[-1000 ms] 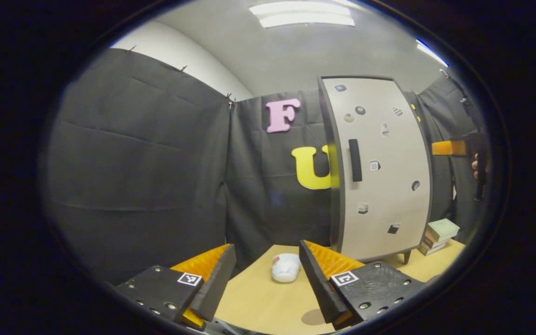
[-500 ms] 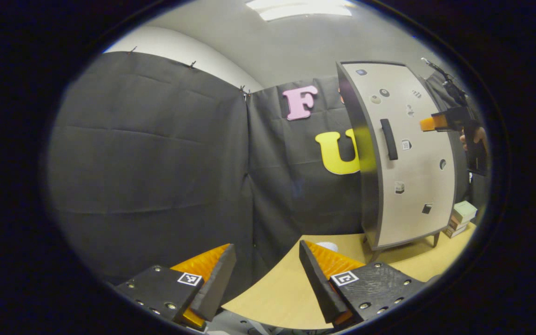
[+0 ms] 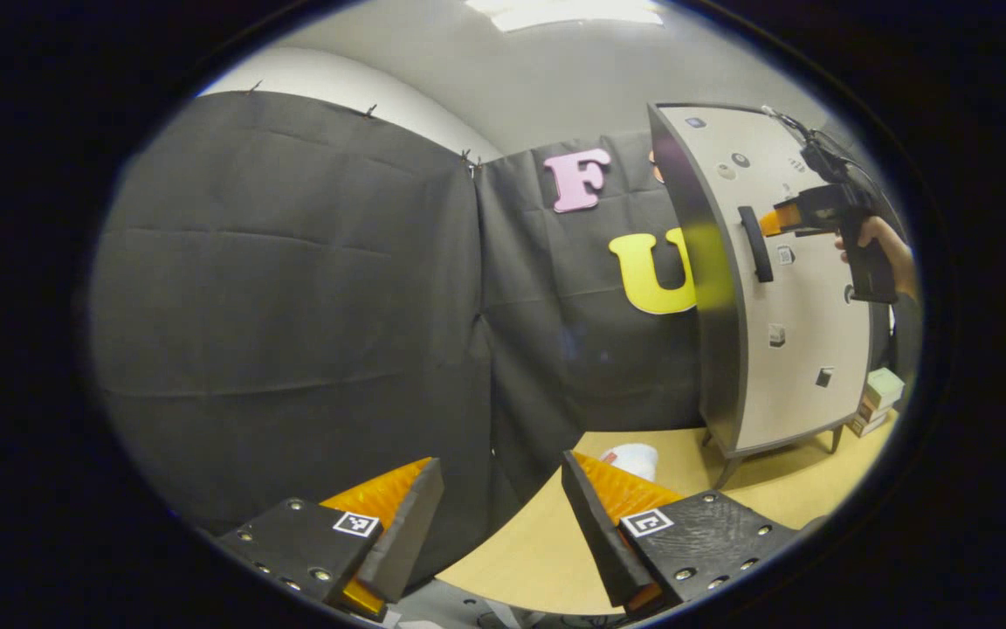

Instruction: Open the cabinet door with the right hand, grasp the bottle in the cabinet with the left hand and place it on the coaster, then close the cabinet door with the right hand.

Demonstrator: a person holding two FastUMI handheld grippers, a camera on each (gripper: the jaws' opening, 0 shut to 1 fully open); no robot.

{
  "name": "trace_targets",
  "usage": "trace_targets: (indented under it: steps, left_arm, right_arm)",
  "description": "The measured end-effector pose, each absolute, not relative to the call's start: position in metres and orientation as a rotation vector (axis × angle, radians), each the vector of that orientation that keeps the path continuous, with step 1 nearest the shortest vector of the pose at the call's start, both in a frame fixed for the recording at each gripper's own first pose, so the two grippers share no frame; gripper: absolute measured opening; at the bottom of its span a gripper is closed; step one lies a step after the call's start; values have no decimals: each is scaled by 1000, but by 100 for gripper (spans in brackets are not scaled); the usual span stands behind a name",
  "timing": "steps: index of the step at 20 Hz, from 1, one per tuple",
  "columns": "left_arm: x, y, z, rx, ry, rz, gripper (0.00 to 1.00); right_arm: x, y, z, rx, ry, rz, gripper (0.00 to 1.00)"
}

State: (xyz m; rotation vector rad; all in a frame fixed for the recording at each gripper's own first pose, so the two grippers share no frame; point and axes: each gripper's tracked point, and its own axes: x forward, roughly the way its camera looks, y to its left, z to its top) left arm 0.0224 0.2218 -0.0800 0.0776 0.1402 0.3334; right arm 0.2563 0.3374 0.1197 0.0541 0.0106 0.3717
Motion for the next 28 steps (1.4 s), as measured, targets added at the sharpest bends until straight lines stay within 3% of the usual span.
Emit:
trace_targets:
  steps: [4,5,6,9,12,13,17,18,21,24,25,28]
  left_arm:
    - [24,227,-86,65,151,351,83]
    - [23,228,-89,61,157,354,83]
    - [23,230,-91,59,163,358,83]
    - [24,234,-95,54,167,369,83]
    - [24,236,-100,47,176,373,83]
    - [25,237,-103,43,179,373,85]
    - [27,238,-111,34,187,356,83]
    - [27,238,-110,35,187,350,83]
    - [31,236,-110,34,188,328,83]
    - [48,228,-105,37,187,293,83]
    - [58,221,-105,38,187,278,83]
    - [76,197,-96,40,165,217,83]
  right_arm:
    - [277,357,110,77,74,355,97]
    - [279,360,107,87,91,343,90]
    - [281,363,105,101,109,337,90]
    - [291,368,105,144,145,335,65]
    - [296,377,102,157,205,373,64]
    - [295,379,98,164,217,364,46]
    - [294,379,98,118,220,365,23]
    - [292,379,99,100,222,382,25]
    - [289,379,97,89,222,414,11]
    - [282,375,97,99,232,463,17]
    - [279,374,96,107,238,483,12]
    - [274,370,97,105,241,531,14]
